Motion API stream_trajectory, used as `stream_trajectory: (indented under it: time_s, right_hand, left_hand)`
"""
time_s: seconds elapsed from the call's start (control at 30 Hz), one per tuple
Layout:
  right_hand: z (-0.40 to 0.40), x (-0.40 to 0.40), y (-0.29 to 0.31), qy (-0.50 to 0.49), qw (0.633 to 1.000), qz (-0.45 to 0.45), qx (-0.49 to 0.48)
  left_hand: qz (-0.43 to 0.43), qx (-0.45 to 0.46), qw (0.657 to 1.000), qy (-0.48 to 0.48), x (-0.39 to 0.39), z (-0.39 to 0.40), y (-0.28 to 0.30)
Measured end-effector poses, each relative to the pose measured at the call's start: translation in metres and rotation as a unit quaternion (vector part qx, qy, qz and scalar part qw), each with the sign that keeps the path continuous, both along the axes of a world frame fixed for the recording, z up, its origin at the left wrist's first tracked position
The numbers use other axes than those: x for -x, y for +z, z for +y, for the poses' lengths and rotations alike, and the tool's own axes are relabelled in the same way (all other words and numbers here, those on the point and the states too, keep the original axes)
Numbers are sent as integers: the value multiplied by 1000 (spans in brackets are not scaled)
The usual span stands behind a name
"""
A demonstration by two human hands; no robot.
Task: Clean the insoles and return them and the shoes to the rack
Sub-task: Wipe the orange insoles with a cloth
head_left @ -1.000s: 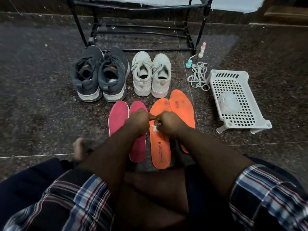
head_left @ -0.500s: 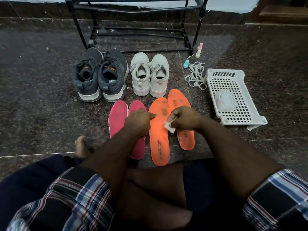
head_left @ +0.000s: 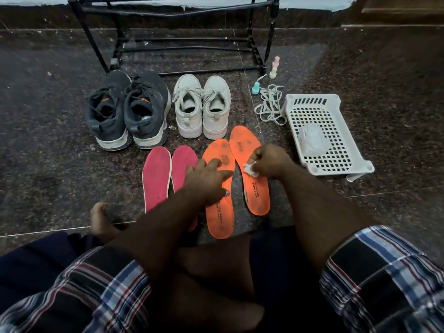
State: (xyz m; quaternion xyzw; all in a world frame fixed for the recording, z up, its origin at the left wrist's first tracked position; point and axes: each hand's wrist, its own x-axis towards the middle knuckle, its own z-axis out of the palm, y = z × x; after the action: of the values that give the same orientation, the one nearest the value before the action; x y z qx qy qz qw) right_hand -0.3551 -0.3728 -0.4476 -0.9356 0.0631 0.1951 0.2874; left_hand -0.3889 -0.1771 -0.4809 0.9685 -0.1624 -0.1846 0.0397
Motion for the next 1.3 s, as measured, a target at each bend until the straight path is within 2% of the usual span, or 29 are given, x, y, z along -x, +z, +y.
stream_trajectory:
  time_s: [0.1,0.27,0.37,0.47,0.53,0.63,0.7,0.8,0.83,0.93,1.07,1.2,1.3]
  right_hand:
    - [4,1,-4,25,999,16,16]
    - [16,2,-9,134,984,44,112]
    - [26,11,-8,235,946,151,164]
    - [20,20,2,231,932,260,103]
    - [7,19,9,178,954,234,59]
    - [-9,12,14,5,994,99,-48]
    - [-15,9,16,-68,993,47,-79]
    - [-24,6,12,-116,990,14,-85]
    - [-28,5,11,-123,990,1,-69]
    - [-36,8,10,-94,993,-36,67]
    - [-29,16,16,-83,989,-30,121]
    - [-22,20,18,-66,991,-15,113]
    - [-10,20,18,-82,997,-2,4]
  left_hand:
    - [-26,17,999,-16,1,-8,-2]
    - [-18,-15,999,-30,0,-15,-5]
    - [-23,-19,999,-29,1,-14,-8]
    - [-26,-15,999,-27,1,-15,-9]
    - [-31,4,999,-27,4,-14,-7]
    - [-38,48,998,-3,11,-6,2]
    - [-15,50,998,28,11,4,9]
    - [25,78,992,96,7,24,16]
    - [31,96,987,121,7,30,19]
    - [49,138,971,190,10,49,23]
    - [66,161,955,241,15,66,27]
    - [49,188,947,255,23,69,28]
    - [34,209,945,250,27,68,26]
